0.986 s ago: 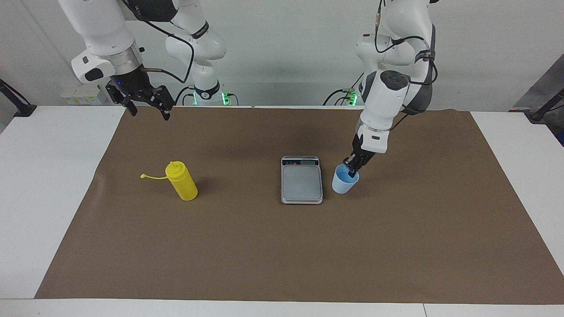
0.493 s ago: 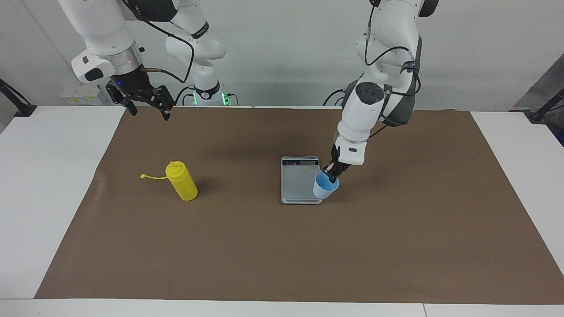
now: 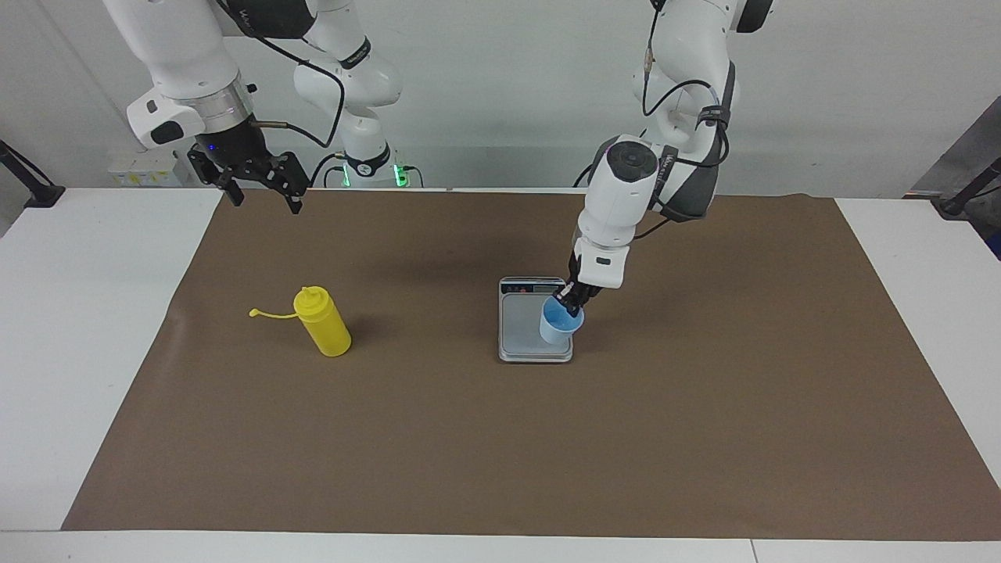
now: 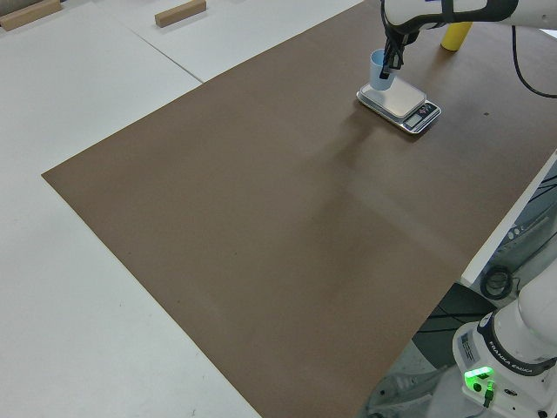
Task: Pour seasoning into cup on scale with both arms
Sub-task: 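Carry the cup with the left gripper onto the scale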
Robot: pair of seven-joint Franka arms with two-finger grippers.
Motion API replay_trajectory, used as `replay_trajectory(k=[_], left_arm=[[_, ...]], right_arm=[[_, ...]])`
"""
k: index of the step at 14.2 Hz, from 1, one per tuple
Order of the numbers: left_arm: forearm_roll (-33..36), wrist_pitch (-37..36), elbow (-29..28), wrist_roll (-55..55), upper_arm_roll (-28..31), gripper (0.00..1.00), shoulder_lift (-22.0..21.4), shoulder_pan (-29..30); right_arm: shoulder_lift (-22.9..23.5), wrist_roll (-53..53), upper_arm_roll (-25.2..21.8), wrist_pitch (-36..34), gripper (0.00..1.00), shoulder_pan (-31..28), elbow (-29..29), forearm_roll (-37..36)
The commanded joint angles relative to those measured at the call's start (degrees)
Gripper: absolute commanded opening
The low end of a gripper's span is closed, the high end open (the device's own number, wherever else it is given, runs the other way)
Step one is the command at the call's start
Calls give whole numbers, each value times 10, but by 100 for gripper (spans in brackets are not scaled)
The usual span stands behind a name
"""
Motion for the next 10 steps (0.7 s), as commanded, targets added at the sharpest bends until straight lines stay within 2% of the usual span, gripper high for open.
replay_trajectory(k=[1,10], left_arm=[[8,-26,16,-12,9,0,11,-17],[8,-17,-7,-35,9,0,9,-49]], right_arm=[[-13,-5,1,1,100,-7,-15,13],[-13,-5,1,1,100,-7,-15,13]])
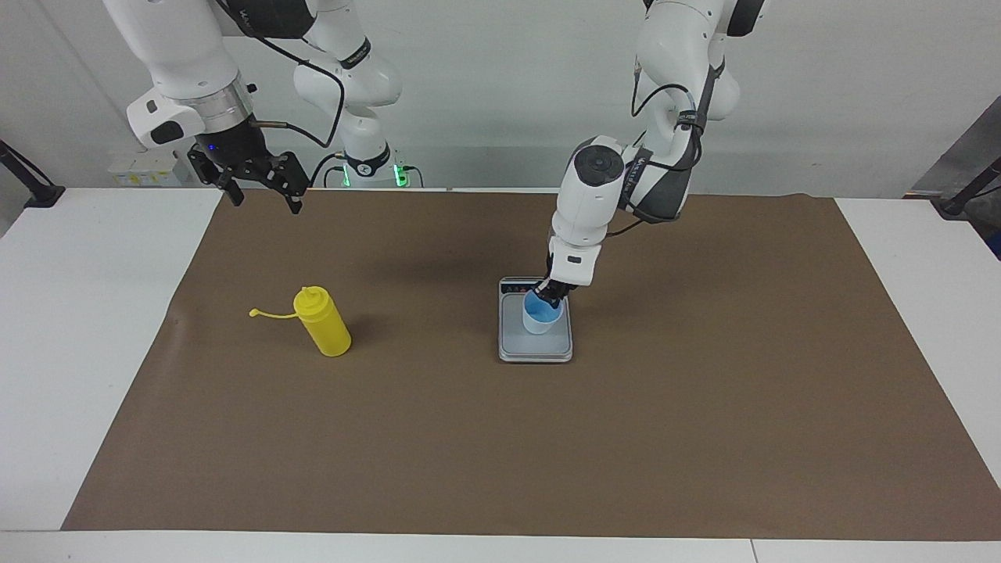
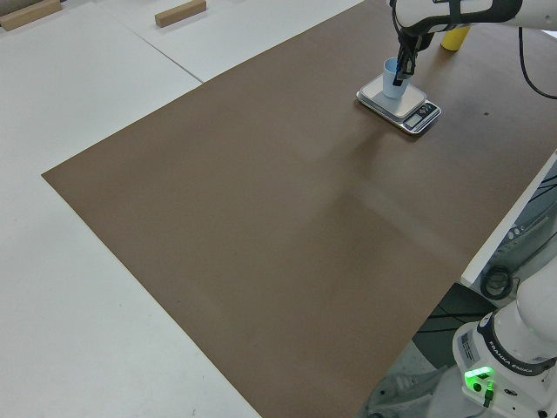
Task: Pour seasoning into cup on scale with both arms
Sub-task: 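Carry the cup with the left gripper onto the scale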
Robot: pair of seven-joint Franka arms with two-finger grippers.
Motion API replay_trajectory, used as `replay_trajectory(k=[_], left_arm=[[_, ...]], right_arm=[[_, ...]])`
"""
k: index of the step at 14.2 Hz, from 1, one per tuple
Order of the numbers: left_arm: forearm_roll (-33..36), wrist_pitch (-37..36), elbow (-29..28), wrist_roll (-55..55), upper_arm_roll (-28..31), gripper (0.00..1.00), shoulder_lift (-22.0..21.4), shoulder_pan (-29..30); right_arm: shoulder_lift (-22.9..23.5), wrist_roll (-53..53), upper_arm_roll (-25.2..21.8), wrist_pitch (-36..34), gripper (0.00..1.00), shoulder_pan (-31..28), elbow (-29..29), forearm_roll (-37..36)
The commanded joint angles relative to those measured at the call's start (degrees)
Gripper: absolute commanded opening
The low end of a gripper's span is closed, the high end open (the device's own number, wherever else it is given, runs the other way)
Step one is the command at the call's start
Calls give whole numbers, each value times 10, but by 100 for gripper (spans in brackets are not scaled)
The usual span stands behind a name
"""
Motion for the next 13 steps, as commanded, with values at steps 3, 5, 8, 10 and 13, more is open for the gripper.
replay_trajectory(k=[3,5,8,10,13], left_arm=[[8,16,-15,-23,8,0,2,-19],[9,27,-23,-22,9,0,1,-19],[21,33,-30,-21,8,3,0,-19],[22,35,-30,-19,8,24,0,-18],[22,34,-29,-18,8,42,0,-17]], right_arm=[[-13,-5,1,0,100,-7,-15,13],[-13,-5,1,0,100,-7,-15,13],[-13,-6,1,3,100,-7,-13,13],[-13,-6,1,5,100,-7,-15,13],[-13,-6,1,6,100,-7,-15,13]])
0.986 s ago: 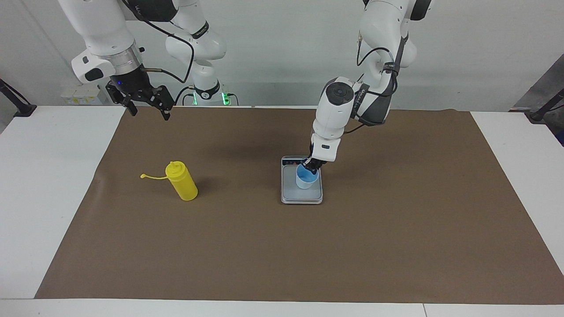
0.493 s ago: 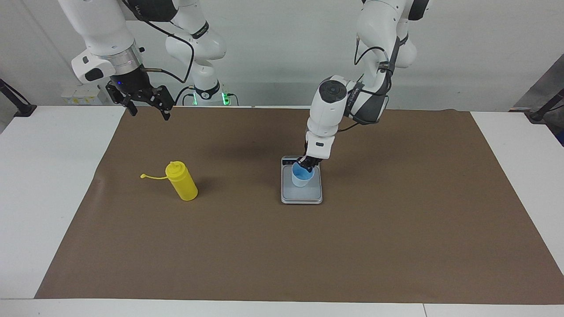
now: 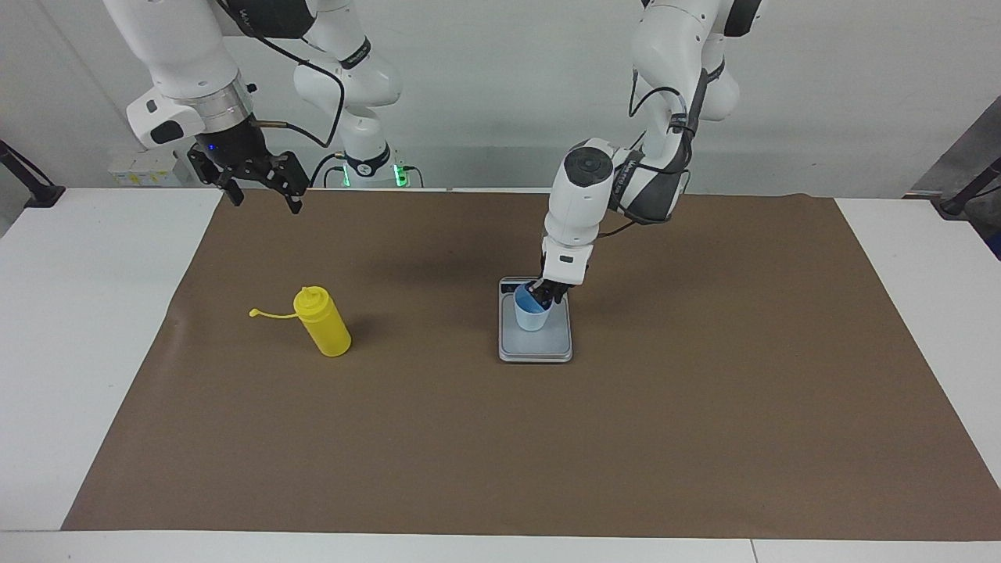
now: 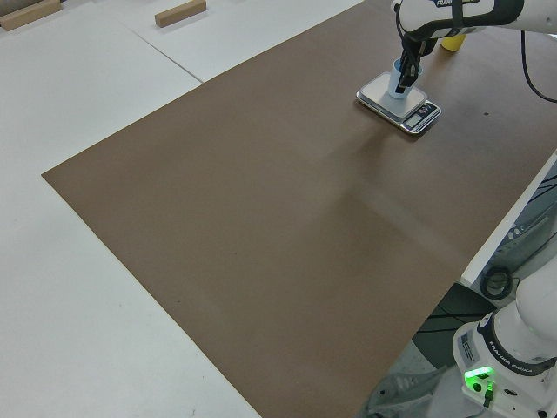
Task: Pour seasoning into cup on scale with both arms
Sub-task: 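Carry the cup with the left gripper onto the scale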
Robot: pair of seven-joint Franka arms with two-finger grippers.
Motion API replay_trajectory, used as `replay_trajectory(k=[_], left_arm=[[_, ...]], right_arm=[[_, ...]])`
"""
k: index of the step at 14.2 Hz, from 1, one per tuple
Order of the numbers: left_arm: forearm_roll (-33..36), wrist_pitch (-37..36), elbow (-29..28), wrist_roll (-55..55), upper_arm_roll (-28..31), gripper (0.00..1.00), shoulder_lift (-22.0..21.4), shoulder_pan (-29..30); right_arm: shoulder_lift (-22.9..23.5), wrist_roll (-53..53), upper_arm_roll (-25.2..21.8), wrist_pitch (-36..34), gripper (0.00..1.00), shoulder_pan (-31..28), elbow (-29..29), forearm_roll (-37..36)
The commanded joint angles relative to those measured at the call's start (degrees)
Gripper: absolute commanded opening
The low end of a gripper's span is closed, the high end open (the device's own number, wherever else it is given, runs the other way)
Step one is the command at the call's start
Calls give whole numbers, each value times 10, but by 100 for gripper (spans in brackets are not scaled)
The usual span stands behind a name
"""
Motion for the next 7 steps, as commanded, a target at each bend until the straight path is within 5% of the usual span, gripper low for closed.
replay_trajectory(k=[1,7], left_arm=[[12,10,-6,-9,9,45,-3,-9],[12,-18,25,-2,11,52,-2,2]], right_arm=[[-12,-6,1,7,100,-7,-15,13],[-19,-30,1,30,100,-7,-34,14]])
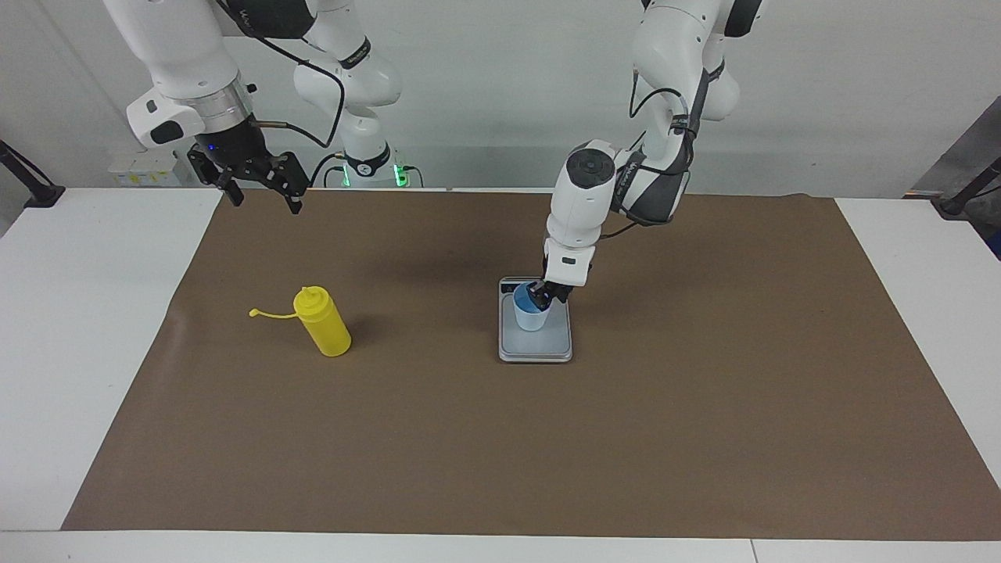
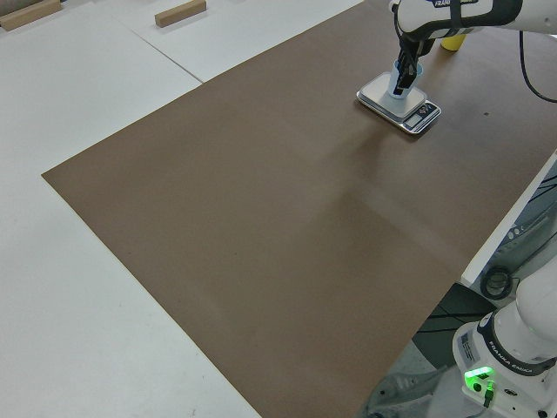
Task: Pour seasoning into cup on scale with both arms
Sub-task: 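Carry the cup with the left gripper onto the scale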
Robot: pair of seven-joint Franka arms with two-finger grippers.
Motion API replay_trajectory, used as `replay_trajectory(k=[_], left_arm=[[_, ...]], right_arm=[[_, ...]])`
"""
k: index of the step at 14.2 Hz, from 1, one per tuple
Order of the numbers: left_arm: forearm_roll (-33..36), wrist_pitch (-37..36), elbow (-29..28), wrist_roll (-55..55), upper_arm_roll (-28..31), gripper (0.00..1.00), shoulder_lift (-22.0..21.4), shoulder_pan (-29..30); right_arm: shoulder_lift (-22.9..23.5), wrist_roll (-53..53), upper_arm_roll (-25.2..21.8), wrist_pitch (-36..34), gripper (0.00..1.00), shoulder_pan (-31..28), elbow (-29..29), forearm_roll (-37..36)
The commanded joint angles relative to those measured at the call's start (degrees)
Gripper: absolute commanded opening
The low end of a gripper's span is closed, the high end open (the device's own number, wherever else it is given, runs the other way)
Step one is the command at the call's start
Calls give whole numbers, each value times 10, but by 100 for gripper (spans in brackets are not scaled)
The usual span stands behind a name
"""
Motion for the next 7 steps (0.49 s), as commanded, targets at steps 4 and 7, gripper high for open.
replay_trajectory(k=[4,7], left_arm=[[14,-46,46,12,3,56,-3,26],[11,-60,63,14,2,57,-3,35]], right_arm=[[-33,-72,1,64,100,-15,-68,15],[-55,-158,1,111,100,-50,-118,66]])
